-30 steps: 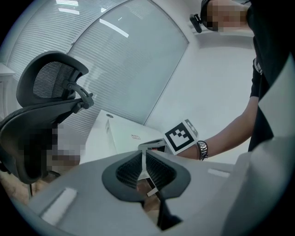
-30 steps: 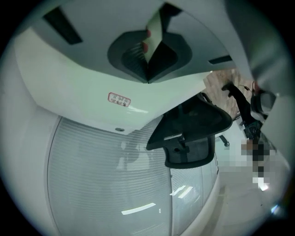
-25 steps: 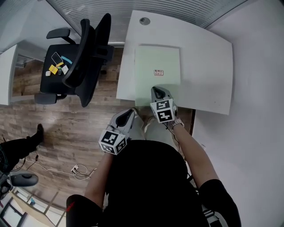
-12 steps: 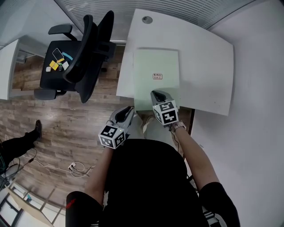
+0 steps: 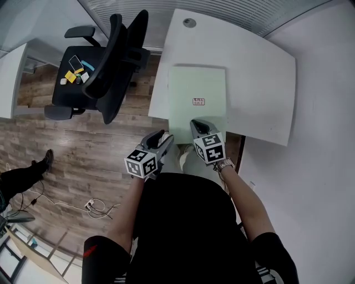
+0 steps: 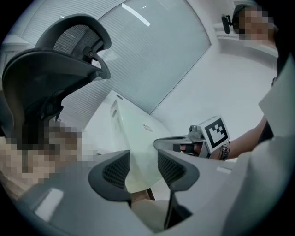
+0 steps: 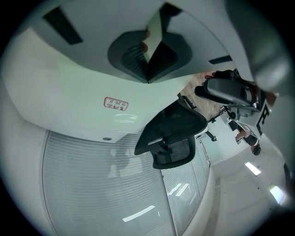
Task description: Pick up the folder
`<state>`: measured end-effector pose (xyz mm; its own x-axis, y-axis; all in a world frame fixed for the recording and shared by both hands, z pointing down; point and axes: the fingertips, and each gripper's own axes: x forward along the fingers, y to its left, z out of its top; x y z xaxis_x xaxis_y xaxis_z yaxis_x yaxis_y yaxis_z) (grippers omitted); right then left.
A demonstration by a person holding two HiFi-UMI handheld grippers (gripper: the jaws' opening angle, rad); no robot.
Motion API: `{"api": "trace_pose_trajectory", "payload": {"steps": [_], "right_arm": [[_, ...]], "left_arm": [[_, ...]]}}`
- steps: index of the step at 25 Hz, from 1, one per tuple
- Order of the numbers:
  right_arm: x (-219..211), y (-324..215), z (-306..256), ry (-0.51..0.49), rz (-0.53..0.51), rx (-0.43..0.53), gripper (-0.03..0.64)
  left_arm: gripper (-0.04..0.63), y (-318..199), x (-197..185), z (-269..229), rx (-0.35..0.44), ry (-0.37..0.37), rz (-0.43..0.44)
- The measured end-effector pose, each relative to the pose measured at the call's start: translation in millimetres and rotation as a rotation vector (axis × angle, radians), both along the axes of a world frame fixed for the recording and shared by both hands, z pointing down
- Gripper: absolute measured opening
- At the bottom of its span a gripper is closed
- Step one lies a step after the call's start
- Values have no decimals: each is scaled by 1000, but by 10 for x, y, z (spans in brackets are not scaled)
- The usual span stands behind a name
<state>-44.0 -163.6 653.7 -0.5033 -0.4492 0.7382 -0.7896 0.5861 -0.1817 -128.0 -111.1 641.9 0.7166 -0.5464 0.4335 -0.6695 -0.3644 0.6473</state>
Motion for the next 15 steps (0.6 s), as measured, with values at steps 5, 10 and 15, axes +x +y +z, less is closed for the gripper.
{"api": "trace_pose_trajectory", "payload": {"steps": [5, 10, 15], "right_arm": [[-16, 43, -26, -16, -28, -16, 2], [57, 96, -151, -46, -8, -14, 2], [65, 166, -476, -94, -13, 25, 2]], "left_arm": [[246, 45, 81, 166, -86, 96, 15], [299, 88, 120, 326, -154, 175, 20], [308, 116, 206, 479, -238, 322, 18]]}}
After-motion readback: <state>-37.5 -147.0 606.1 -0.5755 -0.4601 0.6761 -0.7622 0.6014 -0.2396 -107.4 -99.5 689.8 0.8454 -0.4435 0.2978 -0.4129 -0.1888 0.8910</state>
